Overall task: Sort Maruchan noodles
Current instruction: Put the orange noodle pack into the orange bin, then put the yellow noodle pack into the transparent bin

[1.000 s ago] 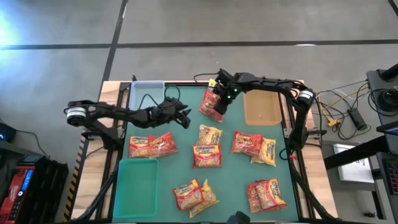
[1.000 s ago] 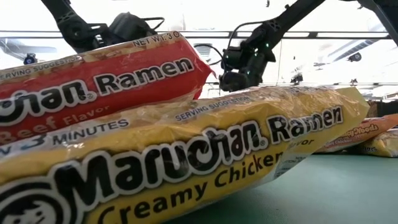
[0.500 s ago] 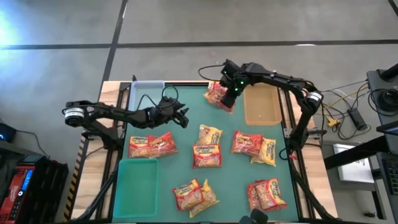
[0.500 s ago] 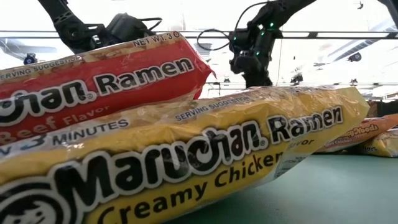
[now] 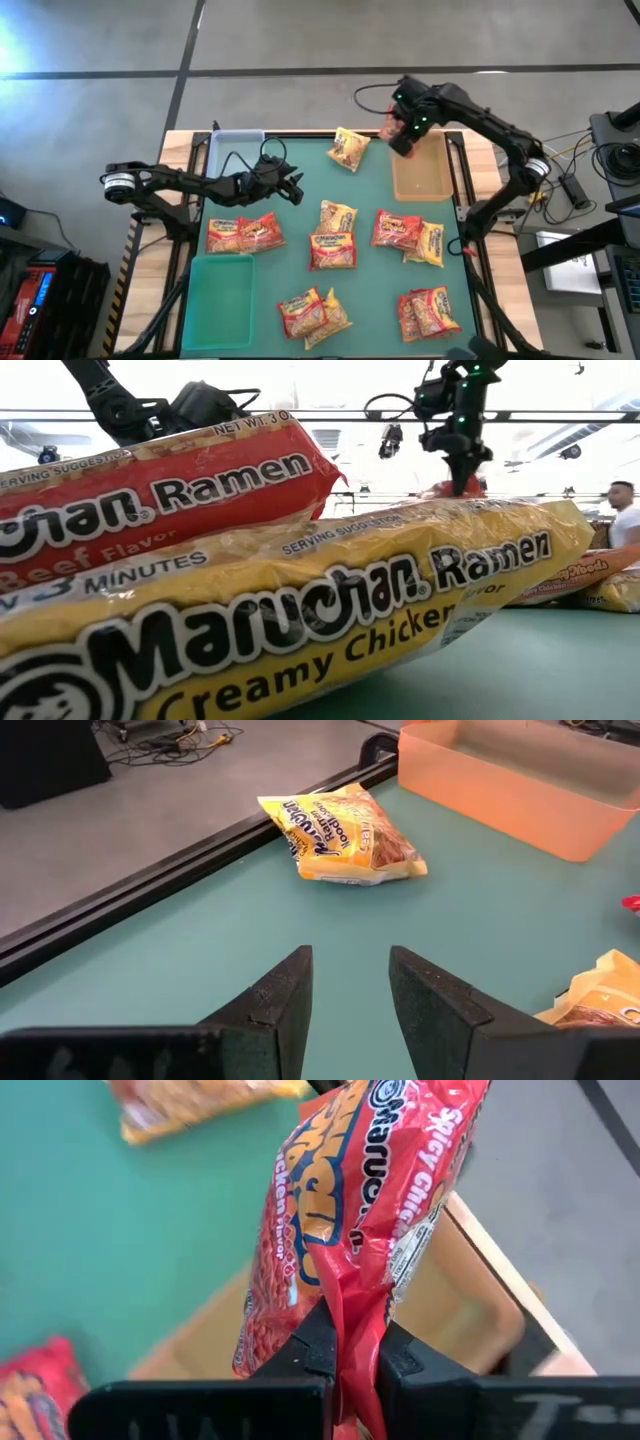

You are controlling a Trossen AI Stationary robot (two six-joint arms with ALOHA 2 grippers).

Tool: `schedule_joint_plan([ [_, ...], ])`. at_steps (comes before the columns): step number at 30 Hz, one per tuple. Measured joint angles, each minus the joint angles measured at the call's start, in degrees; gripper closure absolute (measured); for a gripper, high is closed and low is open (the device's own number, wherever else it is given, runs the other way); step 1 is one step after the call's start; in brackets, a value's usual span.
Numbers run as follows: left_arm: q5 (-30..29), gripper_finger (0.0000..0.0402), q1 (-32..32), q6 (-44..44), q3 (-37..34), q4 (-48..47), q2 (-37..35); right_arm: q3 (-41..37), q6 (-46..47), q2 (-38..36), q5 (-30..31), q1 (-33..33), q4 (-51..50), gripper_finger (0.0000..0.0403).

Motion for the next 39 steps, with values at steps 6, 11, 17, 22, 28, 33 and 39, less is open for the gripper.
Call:
schedule_joint_plan([
  [6, 0.0, 0.0283, 0.0, 0.0, 0.0, 0.0, 0.0, -2.87, -5.32, -0.57, 10.35, -1.35, -1.37, 0.0395],
  [11, 0.02, 0.0283, 0.0, -0.01, 0.0, 0.0, 0.02, -6.25, -11.26, 0.67, 10.02, -2.05, -1.04, 0.0395],
  [17, 0.02, 0.0283, 0.0, 0.0, 0.0, 0.0, 0.02, -10.69, -14.85, 2.93, 10.73, -3.75, 5.3, 0.0392],
  [22, 0.02, 0.0283, 0.0, 0.07, 0.0, -0.25, 0.02, -12.12, -16.2, 3.84, 13.25, -4.7, 10.74, 0.0369],
  [28, 0.0, 0.0283, 0.0, 0.2, 0.0, -0.44, 0.04, -12.19, -15.71, 4.5, 15.36, -5.91, 10.76, 0.032],
  [33, -0.02, 0.0283, 0.0, 0.15, 0.0, -0.39, 0.04, -12.06, -12.34, 3.71, 35.31, -5.7, 11.93, 0.028],
  [39, -0.07, 0.0283, 0.0, -0.4, 0.0, 0.87, 0.58, -9.97, -4.95, 0.85, 33.16, -4.62, 12.04, 0.0274],
])
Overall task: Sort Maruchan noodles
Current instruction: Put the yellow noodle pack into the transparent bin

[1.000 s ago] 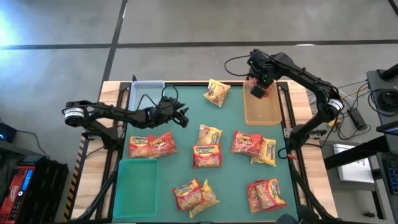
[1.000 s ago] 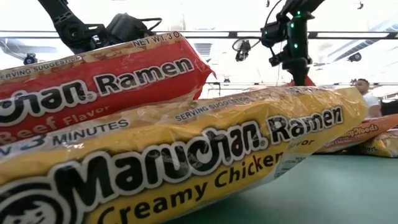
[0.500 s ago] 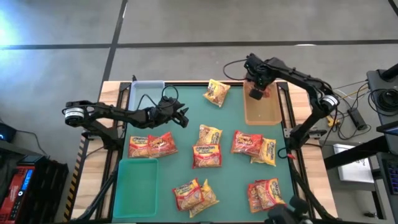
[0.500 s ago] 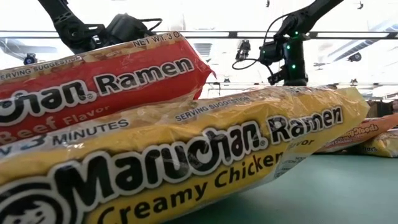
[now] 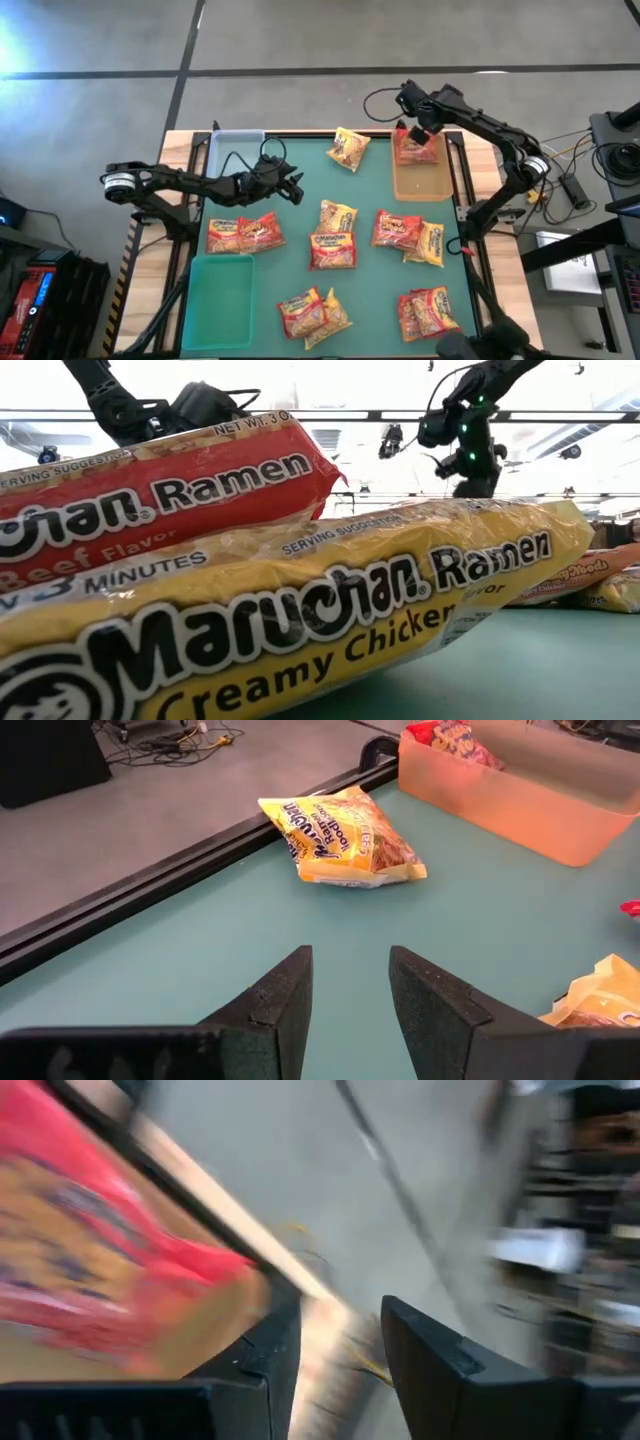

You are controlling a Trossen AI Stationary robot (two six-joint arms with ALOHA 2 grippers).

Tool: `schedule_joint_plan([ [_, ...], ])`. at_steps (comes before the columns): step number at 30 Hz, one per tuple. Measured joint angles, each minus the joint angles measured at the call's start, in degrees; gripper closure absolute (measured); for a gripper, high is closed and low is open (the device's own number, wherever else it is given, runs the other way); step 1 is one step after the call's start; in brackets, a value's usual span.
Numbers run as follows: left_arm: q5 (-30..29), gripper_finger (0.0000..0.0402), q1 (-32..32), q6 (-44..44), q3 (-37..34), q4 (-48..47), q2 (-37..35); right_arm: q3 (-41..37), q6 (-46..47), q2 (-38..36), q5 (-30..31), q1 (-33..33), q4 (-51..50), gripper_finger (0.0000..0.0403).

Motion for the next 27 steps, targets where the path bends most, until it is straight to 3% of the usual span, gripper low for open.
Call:
schedule_joint_plan([
  [2, -0.02, 0.0283, 0.0, -0.01, 0.0, 0.72, 0.94, 0.34, 4.14, -1.18, -11.69, 0.41, 0.52, 0.0278],
  [6, 0.02, 0.0283, 0.07, -0.01, 0.06, 5.56, 3.93, -0.49, 9.97, -2.38, -40.88, 1.43, 6.15, 0.0287],
  [8, 0.09, 0.0283, 0.09, -0.01, 0.91, 6.39, 5.23, -1.53, 11.37, -2.37, -46.13, 3.3, 9.43, 0.029],
  [16, 4.85, 0.0283, 0.09, 0.55, 5.17, 6.18, 10.4, -4.85, 10.74, 1.43, -45.36, 12.27, 20.19, 0.0285],
  [27, 7.94, 0.0283, 0.11, 0.42, 6.51, 6.08, 12.76, -6.45, 10.23, 12.63, -42.37, 13.09, 39.2, 0.0284],
])
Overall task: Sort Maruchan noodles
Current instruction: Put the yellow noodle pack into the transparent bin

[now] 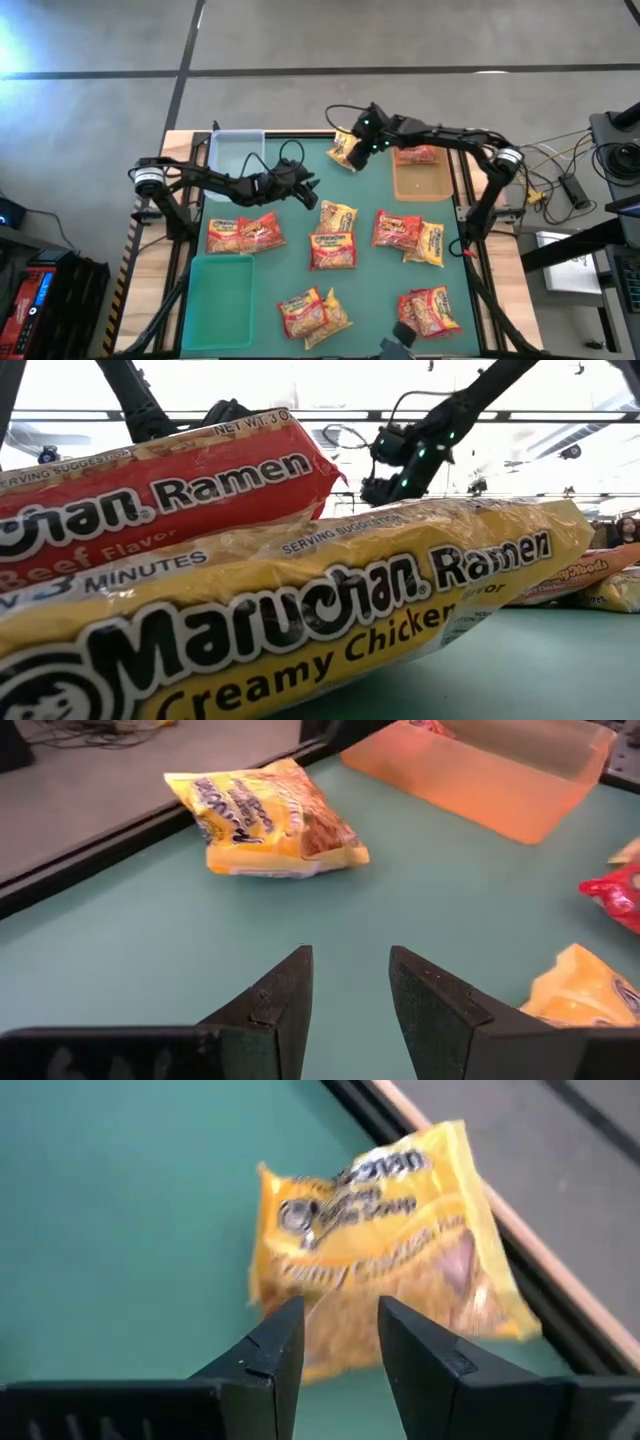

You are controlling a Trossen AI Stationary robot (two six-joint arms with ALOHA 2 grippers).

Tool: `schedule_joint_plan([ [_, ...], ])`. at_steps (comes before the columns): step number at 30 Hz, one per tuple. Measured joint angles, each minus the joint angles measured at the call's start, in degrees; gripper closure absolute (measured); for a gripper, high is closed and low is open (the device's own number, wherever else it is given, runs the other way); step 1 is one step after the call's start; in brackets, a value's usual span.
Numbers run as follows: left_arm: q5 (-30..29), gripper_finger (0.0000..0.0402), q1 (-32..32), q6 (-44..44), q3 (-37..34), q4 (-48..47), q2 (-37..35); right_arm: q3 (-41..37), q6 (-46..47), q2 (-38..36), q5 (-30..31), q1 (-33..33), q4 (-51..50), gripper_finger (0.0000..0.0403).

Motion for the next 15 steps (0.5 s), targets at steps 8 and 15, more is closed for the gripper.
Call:
schedule_joint_plan([
  [8, 4.8, 0.0283, -0.01, -0.02, 0.0, 1.2, -0.56, 1.24, -7.6, 6.66, 5.14, -0.01, 4.49, 0.0284],
  [15, 4.47, 0.0283, 0.04, -0.02, 0.0, 3.37, -0.83, 1.43, -8.48, 9.42, 4.01, 0.12, 3.22, 0.0284],
])
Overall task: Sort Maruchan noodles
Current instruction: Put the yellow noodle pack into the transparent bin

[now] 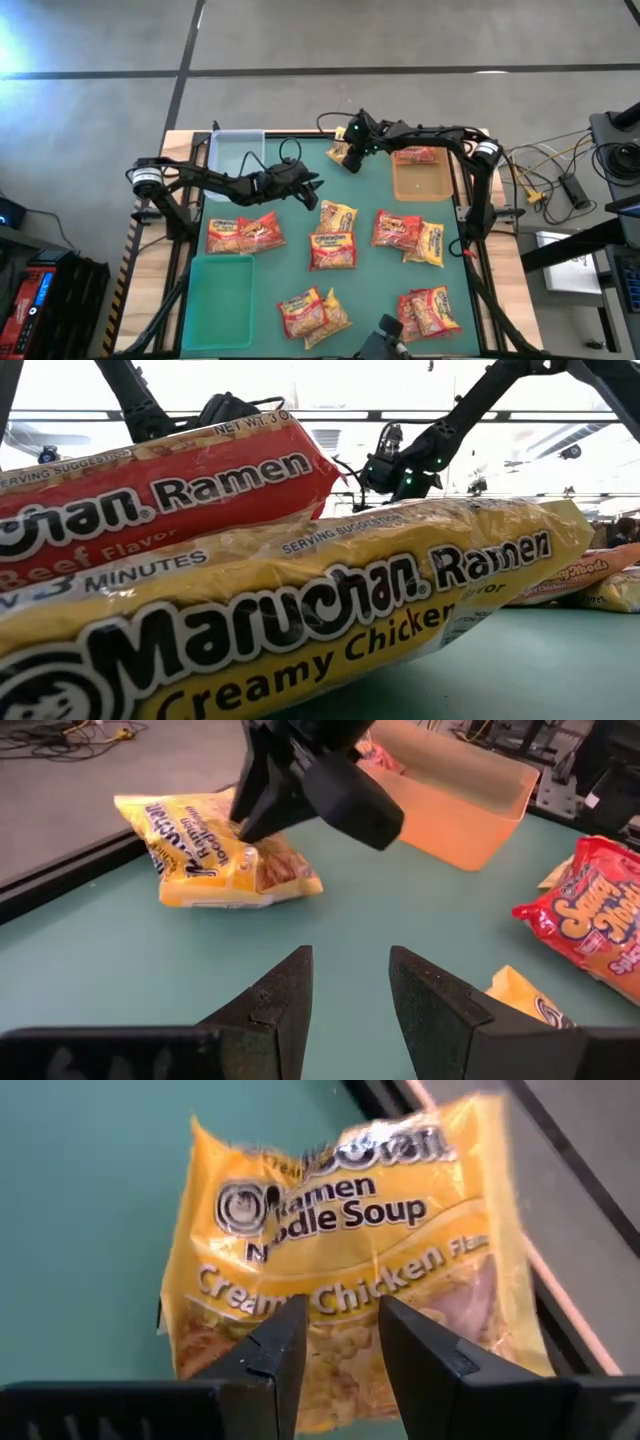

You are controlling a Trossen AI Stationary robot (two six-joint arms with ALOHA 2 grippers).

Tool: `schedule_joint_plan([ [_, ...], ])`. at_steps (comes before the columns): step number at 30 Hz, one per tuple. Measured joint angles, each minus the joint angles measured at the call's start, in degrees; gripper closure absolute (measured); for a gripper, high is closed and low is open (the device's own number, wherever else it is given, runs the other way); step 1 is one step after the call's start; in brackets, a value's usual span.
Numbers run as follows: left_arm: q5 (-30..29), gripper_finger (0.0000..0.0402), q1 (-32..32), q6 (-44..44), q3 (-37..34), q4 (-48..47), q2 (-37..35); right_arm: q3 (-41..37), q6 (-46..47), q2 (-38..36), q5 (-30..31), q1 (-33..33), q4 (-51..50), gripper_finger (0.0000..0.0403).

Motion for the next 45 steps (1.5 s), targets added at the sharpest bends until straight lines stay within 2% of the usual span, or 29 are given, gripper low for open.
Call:
schedule_joint_plan([
  [4, 0.02, 0.0283, 0.0, -0.23, 0.0, -0.16, -0.03, -0.46, -1.55, -1.34, -4.01, 0.85, -7.23, 0.0284],
  [9, 3.71, 0.0283, 0.0, -0.77, 0.0, -0.74, -0.07, -0.53, -3.03, -3.94, -10.09, 3.57, -15.0, 0.0284],
  [13, 3.84, 0.0283, 0.08, -1.56, 0.0, -0.69, -0.07, -1.03, -4.3, -4.92, -10.05, 6.7, -19.55, 0.0284],
  [18, 3.95, 0.0274, 0.78, -2.95, 0.0, -0.13, -0.07, -1.83, -4.49, -4.9, -10.25, 11.18, -19.6, 0.0284],
  [24, 4.6, 0.024, 0.9, 1.01, 0.66, -0.29, 0.34, -1.95, -4.32, -6.32, -10.03, 13.39, -19.68, 0.0284],
  [28, 7.62, 0.0212, 0.83, 1.34, 1.15, -0.39, 1.15, -1.99, -2.43, -9.12, -7.99, 13.4, -20.48, 0.0284],
  [32, 7.58, 0.0188, 1.0, -0.08, 1.3, -0.37, 1.44, -2.83, 2.77, -11.96, -6.62, 13.36, -18.59, 0.0284],
  [35, 6.81, 0.0177, 1.67, -5.06, 1.9, -0.39, 1.49, -5.69, 8.76, -12.81, -5.35, 13.71, -14.76, 0.0284],
  [39, 6.47, 0.0173, 2.16, -10.97, 1.98, 0.04, 1.49, -12.19, 14.54, -13.74, -4.03, 14.11, -8.0, 0.0284],
  [45, 5.91, 0.0173, 2.21, -11.38, 1.79, 0.23, 1.49, -23.44, 18.2, -15.39, -3.62, 14.12, 8.12, 0.0285],
])
